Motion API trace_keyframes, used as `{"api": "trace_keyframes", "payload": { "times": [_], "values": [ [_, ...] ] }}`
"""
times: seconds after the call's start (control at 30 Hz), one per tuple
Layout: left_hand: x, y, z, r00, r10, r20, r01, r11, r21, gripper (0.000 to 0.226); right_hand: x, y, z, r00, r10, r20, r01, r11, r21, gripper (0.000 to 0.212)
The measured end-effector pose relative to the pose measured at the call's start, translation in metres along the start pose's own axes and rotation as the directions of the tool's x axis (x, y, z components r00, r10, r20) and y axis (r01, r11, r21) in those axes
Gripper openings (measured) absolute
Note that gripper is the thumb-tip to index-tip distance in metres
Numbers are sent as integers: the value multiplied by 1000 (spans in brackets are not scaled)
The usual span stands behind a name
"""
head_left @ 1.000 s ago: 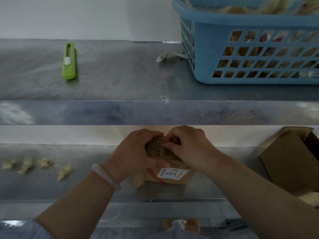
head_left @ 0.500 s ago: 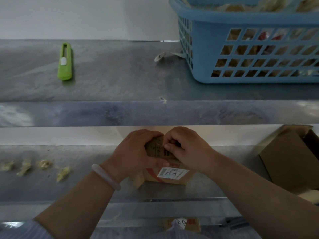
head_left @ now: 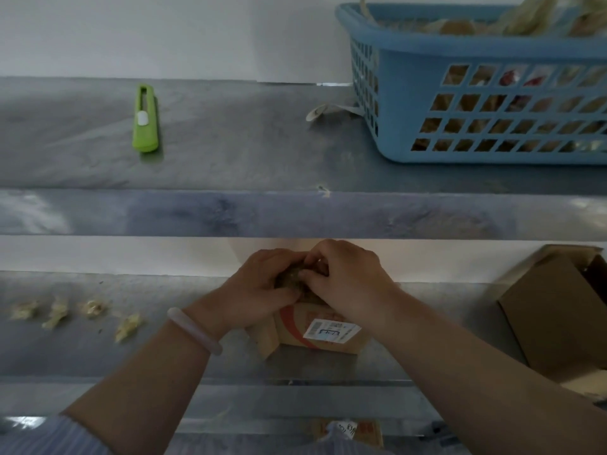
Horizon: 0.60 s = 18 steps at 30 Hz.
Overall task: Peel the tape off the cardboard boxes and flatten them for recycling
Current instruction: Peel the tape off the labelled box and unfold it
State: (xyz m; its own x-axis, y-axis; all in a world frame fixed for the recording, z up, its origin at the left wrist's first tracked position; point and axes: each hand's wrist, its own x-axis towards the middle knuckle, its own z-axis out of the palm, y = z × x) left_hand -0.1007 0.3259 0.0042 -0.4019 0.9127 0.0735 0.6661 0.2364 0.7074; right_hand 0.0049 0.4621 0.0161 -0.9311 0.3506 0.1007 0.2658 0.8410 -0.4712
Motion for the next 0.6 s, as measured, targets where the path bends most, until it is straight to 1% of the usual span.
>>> {"api": "trace_keyframes", "payload": {
  "times": [0.07, 0.13, 0.2, 0.27, 0.33, 0.37, 0.43, 0.47, 0.5, 0.6],
  "values": [
    [-4, 1, -4, 1000, -10, 16, 11, 998, -66, 47, 2, -2, 1, 1000, -20, 2, 20, 999, -28, 13],
    [-7, -2, -7, 1000, -8, 29, 11, 995, -95, 50, 2, -2, 3, 999, -45, 1, 45, 998, -33, 9],
    [-8, -2, -10, 999, 26, 36, -24, 998, -60, 53, 1, -1, 7, 997, -73, -18, 72, 997, -24, 9],
    [-7, -1, -10, 997, 62, 43, -60, 998, -33, 49, -1, 2, 10, 991, -115, -66, 114, 993, -21, 10],
    [-7, 0, -9, 997, 68, 38, -68, 998, 0, 45, -3, 3, 11, 983, -161, -82, 160, 987, -22, 13],
    [-7, -1, -9, 997, 61, 41, -62, 998, 19, 46, -4, 4, 10, 978, -194, -76, 194, 981, -5, 16],
    [-7, -5, -10, 998, 8, 63, -12, 997, 74, 60, -7, 3, 8, 962, -266, -66, 270, 960, 67, 21],
    [-6, -7, -11, 997, -11, 74, 4, 996, 90, 67, -9, 3, 7, 956, -283, -70, 289, 951, 104, 22],
    [-5, -8, -11, 997, -4, 80, -3, 996, 90, 70, -10, 2, 6, 958, -277, -78, 286, 948, 139, 23],
    [-1, -2, -12, 996, 58, 66, -61, 996, 59, 57, -11, 6, 4, 967, -233, -103, 250, 947, 204, 20]
  ]
}}
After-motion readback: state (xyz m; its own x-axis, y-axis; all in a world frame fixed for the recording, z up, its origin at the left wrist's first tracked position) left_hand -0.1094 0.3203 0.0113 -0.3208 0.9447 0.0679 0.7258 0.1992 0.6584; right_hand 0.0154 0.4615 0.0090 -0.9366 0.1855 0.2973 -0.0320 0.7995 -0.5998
